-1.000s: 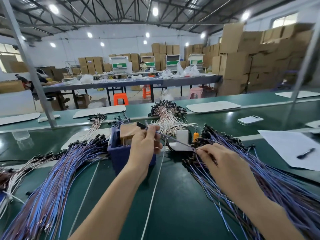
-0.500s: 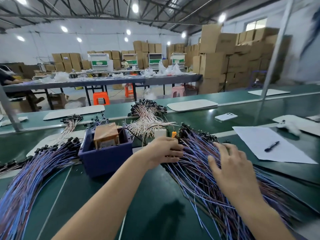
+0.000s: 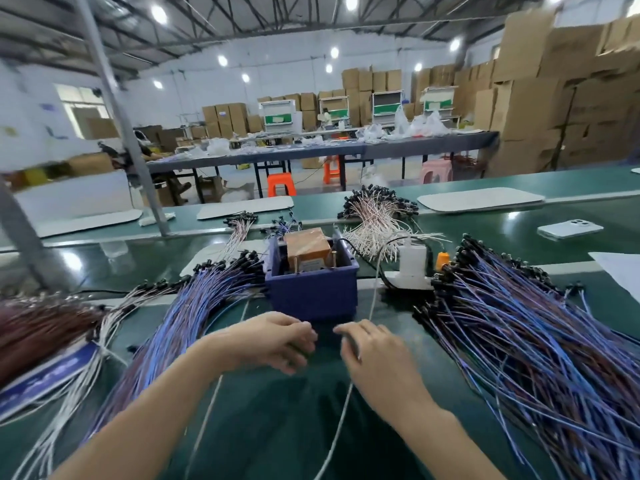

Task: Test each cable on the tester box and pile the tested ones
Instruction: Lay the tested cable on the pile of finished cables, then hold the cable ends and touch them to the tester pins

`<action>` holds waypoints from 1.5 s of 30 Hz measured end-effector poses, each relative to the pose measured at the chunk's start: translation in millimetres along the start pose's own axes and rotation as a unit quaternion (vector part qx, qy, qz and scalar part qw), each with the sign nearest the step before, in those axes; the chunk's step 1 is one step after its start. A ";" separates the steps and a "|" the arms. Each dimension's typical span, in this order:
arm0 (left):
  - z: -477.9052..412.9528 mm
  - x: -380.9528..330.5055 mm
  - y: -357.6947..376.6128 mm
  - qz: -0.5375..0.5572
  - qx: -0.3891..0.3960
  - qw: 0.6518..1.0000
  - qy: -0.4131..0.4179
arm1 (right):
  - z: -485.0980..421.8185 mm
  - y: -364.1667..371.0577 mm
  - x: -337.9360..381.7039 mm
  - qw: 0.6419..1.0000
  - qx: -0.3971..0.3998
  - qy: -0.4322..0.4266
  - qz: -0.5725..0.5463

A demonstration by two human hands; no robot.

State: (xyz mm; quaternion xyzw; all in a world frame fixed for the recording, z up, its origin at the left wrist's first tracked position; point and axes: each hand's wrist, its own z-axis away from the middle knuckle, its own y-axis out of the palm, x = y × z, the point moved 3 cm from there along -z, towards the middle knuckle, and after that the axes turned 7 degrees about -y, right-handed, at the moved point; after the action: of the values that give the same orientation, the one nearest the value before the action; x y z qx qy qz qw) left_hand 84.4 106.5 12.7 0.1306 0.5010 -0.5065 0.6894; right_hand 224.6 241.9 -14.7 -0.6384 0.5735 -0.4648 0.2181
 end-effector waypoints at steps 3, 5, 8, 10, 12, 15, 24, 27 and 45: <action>9.6 25.3 -44.0 -0.032 -0.073 0.997 0.003 | -16.9 24.7 10.8 1.000 0.022 -0.007 -0.018; 8.7 38.0 -66.2 -0.061 -0.126 0.990 0.010 | -27.4 34.2 14.8 0.999 0.033 -0.011 -0.029; 1.7 52.7 -92.9 -0.129 -0.213 0.968 0.012 | -41.3 50.4 14.8 0.997 0.052 -0.002 -0.060; -7.7 57.3 -106.8 -0.173 -0.268 0.948 0.020 | -45.3 63.3 9.2 0.991 0.071 0.022 -0.113; -18.8 54.6 -114.9 -0.214 -0.318 0.923 0.042 | -45.3 71.6 2.9 0.983 0.073 0.043 -0.166; -40.2 44.1 -117.2 -0.249 -0.361 0.896 0.070 | -44.1 76.5 -2.5 0.977 0.066 0.056 -0.197; -89.7 42.8 -121.8 -0.481 -0.401 0.776 -0.071 | -46.0 79.0 -10.0 0.963 0.047 0.079 -0.253; -95.9 46.3 -119.9 -0.517 -0.419 0.742 -0.084 | -46.2 80.4 -10.8 0.962 0.048 0.081 -0.257; 27.0 -37.6 -8.8 -0.085 -0.478 0.750 0.449 | -44.7 34.2 -9.6 0.725 -0.168 0.183 -0.643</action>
State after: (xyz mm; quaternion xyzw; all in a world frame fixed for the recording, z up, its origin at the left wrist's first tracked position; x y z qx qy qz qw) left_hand 92.8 105.3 59.0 -0.0465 0.9387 -0.1402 0.3116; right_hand 169.6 253.8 -24.5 -0.7829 0.1231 -0.4976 -0.3527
